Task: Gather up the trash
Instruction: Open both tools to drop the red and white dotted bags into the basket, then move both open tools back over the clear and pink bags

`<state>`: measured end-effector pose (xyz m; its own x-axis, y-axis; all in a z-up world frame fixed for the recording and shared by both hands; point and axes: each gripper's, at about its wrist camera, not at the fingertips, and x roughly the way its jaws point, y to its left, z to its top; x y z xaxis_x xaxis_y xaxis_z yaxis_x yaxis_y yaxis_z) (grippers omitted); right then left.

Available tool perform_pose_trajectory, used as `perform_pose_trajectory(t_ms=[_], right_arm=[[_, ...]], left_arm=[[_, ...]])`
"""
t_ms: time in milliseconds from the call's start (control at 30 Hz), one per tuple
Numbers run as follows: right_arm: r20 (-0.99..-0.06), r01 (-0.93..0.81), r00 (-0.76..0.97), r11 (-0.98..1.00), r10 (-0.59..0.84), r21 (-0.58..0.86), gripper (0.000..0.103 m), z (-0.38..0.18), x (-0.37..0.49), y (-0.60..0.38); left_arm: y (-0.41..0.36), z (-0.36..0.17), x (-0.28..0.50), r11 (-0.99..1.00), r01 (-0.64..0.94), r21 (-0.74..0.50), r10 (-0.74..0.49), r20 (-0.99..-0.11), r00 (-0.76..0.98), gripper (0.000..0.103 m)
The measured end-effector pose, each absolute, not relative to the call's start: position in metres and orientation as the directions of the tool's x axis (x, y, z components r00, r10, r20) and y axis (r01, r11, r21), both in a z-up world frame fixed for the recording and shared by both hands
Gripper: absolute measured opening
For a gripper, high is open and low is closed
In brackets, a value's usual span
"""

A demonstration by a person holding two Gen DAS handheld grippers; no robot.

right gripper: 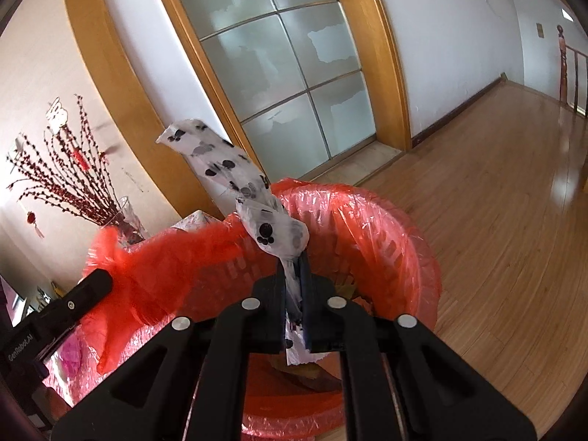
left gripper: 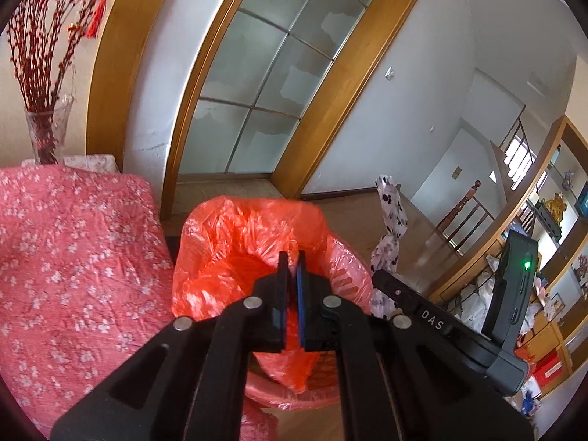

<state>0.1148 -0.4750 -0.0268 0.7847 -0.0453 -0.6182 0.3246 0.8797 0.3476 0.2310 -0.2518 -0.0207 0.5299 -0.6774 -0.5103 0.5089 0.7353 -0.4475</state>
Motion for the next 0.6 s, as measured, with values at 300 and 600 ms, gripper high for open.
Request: perform_pose_trajectory(t_ms=[300, 600], right_arm=[[-0.632, 0.358, 0.768, 0.888, -0.103, 0.290, 0.044, -0.033, 0.107, -0.474], [-0.594, 0.313, 0.791, 0.930, -0.143, 0.192, 0.045, -0.017, 0.103, -0.435]], left_arm=[[-0.241, -0.030, 0.233, 0.779, 0.476, -0.408, -0.627, -0.541, 0.560, 0.034], [-0.174, -0.026, 0.207, 0.879, 0.409, -0.245, -0.474, -0.537, 0.697, 0.050]])
